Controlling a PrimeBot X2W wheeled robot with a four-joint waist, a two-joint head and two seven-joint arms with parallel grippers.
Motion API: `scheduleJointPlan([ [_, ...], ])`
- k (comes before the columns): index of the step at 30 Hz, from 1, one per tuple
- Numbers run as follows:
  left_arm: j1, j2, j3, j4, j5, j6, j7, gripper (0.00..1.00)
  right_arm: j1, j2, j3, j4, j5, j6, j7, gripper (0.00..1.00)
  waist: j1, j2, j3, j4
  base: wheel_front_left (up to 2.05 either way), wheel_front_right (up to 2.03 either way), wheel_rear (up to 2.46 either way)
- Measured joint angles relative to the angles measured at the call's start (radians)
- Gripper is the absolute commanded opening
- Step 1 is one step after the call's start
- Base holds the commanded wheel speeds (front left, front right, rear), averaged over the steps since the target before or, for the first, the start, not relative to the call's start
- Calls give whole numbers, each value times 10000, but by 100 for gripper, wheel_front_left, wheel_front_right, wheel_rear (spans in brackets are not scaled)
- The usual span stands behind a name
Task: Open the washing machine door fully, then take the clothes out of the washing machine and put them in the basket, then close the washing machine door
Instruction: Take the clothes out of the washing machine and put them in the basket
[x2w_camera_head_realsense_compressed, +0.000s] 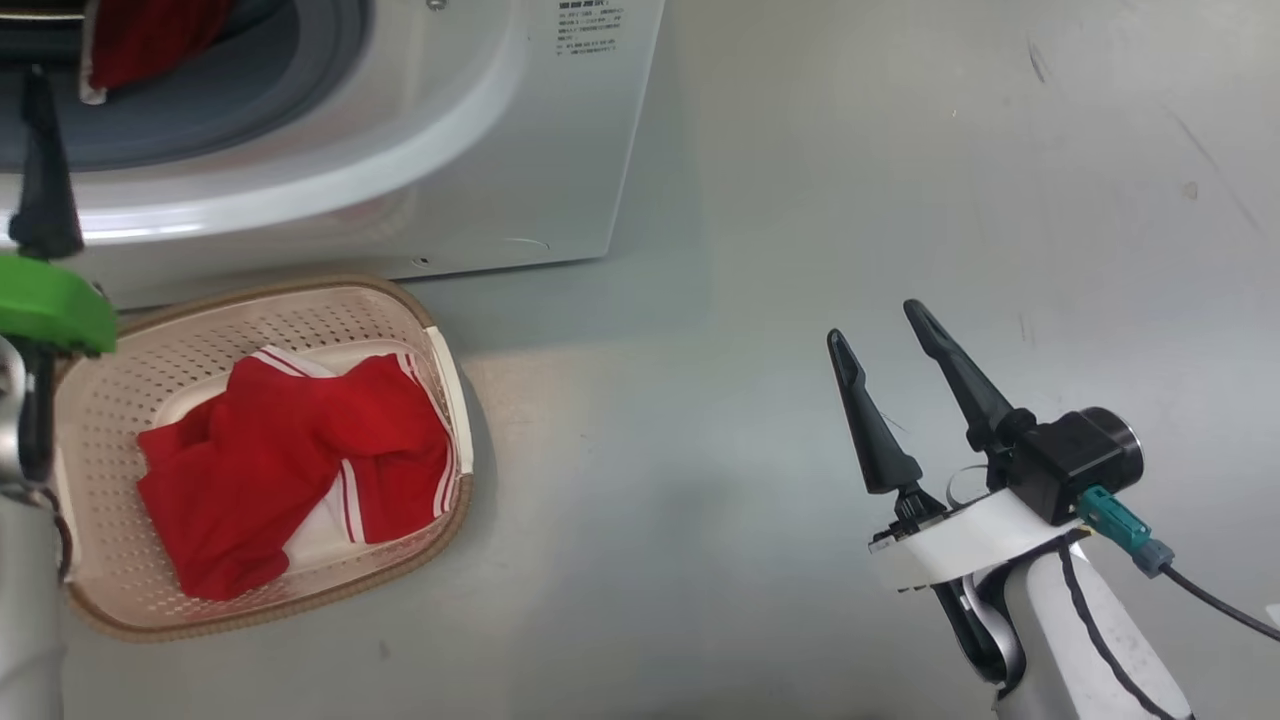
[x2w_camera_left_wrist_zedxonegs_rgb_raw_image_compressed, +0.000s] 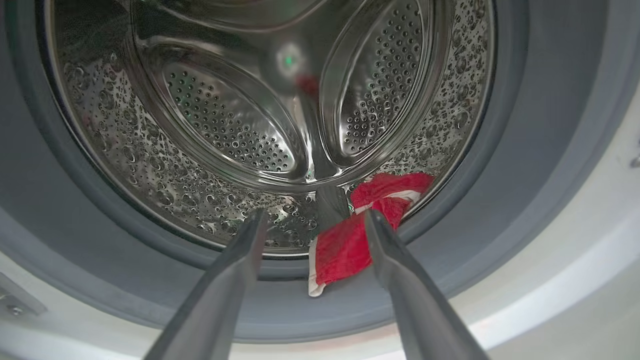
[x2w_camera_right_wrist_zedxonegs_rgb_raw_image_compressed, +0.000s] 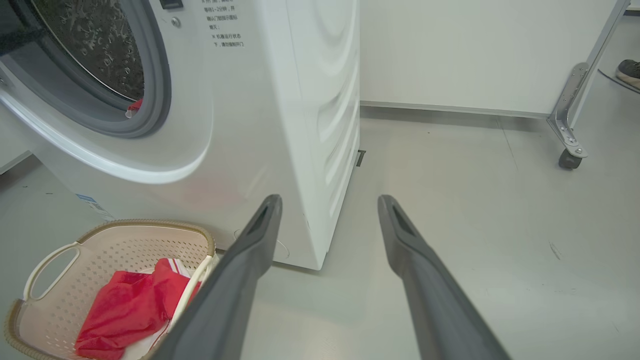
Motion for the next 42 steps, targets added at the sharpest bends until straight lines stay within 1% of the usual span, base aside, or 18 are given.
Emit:
scheduleJointPlan([
  [7, -1707, 454, -52, 646, -217, -244, 1099, 100, -479, -2, 163, -111, 299, -2, 0, 100, 0, 0, 831, -474, 0, 0, 0],
  [12, -2785, 681, -71, 1317, -259, -313, 1906, 100, -684, -2, 353, -142, 416, -12, 0, 100, 0, 0, 1312, -806, 0, 0, 0],
  [16, -3448, 1022, -67, 1827, -259, -320, 2380, 100, -920, -2, 510, -176, 537, -54, 0, 100, 0, 0, 1642, -1062, 0, 0, 0],
  [19, -3917, 1080, -52, 2228, -378, -337, 2696, 100, -1002, -2, 591, -217, 623, -113, -2, 100, 1, 0, 1862, -1241, 0, 0, 0],
  [22, -4309, 1237, -54, 2546, -403, -383, 2836, 100, -1092, 0, 667, -215, 637, -117, 0, 100, 0, 0, 2063, -1401, 0, 0, 0],
  [24, -4628, 1315, -50, 2757, -403, -383, 2934, 100, -1164, 2, 677, -219, 640, -205, 0, 100, 1, 0, 2186, -1496, 0, 0, 0],
  [28, -5237, 1398, -136, 3233, -403, -408, 3172, 100, -1210, 2, 759, -217, 842, -278, 0, 100, 1, 0, 2457, -1684, 0, 0, 0],
  [33, -5562, 1440, -295, 3772, -399, -414, 3258, 100, -1305, 4, 834, -213, 874, -284, -2, 100, 1, 0, 2643, -1834, 0, 0, 0],
  [35, -5693, 1446, -357, 3994, -399, -424, 3266, 100, -1326, 4, 832, -213, 876, -343, -2, 100, 1, 0, 2690, -1880, 0, 0, 0],
  [42, -6083, 1459, -385, 4541, -397, -424, 3338, 100, -1332, 4, 853, -213, 876, -382, -2, 100, 1, 0, 2766, -1926, 0, 0, 0],
])
